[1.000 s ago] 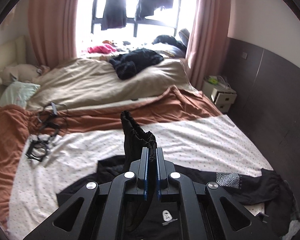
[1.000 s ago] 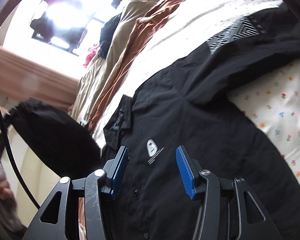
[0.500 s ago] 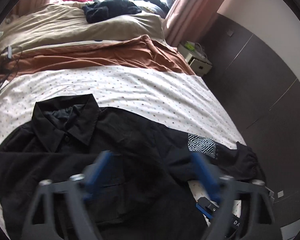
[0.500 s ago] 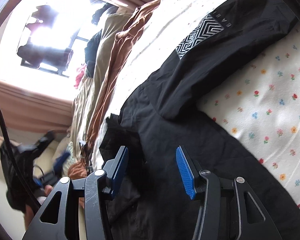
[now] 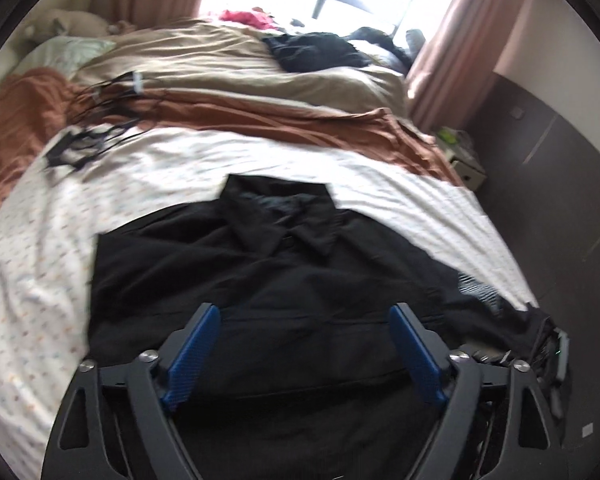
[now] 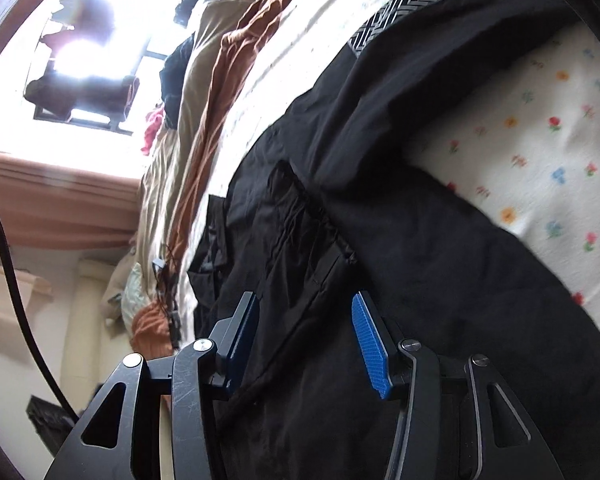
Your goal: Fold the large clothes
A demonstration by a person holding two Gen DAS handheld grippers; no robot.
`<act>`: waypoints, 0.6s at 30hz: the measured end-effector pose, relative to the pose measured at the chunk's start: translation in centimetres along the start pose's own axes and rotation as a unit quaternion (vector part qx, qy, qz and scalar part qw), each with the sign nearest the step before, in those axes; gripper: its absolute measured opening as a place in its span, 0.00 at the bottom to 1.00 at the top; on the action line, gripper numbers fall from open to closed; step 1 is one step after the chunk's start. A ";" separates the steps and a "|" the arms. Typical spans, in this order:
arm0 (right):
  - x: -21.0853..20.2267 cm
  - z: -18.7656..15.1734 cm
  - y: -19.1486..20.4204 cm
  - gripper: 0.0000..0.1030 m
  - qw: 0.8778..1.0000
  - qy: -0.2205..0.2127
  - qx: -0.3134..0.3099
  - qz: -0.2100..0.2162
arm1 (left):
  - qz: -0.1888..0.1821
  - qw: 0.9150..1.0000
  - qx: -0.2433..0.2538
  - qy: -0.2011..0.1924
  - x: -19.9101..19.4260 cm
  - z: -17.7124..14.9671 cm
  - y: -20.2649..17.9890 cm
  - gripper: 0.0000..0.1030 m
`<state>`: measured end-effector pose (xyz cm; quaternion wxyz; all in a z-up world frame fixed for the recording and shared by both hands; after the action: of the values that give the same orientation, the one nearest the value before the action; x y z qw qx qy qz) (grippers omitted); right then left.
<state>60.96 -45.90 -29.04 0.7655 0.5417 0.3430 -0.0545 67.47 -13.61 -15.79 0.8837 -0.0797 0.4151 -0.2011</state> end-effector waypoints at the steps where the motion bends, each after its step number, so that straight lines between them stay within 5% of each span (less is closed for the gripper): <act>1: 0.6 -0.1 0.1 0.47 1.000 0.004 -0.005 -0.009 | 0.016 1.000 -0.006 0.002 -0.2 -0.4 1.7 0.79; 8: 2.7 -0.4 -0.3 0.25 1.000 0.015 -0.011 -0.024 | 0.104 0.993 -0.050 0.027 -0.6 -3.4 12.3 0.57; 13: 3.5 0.5 -0.4 0.16 0.999 0.004 -0.027 -0.027 | 0.147 0.984 -0.081 0.063 0.6 -6.4 17.7 0.57; 18: 4.5 1.1 0.4 0.12 0.999 0.001 -0.048 -0.021 | 0.155 0.982 -0.066 0.086 2.2 -8.7 19.0 0.57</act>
<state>65.04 -45.45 -31.17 0.7888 0.4972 0.3574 -0.0538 67.55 2.89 -28.73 0.8580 -0.0547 0.5092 -0.0400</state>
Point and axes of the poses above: each gripper's, at about its wrist camera, not at the fingertips, and x roughly the way its jaws point, y to its left, z to its top, the point moved 6 cm from there along x, roughly the way its jaws point, and after that the axes turned 3 degrees about -z, right-handed, at the moved point
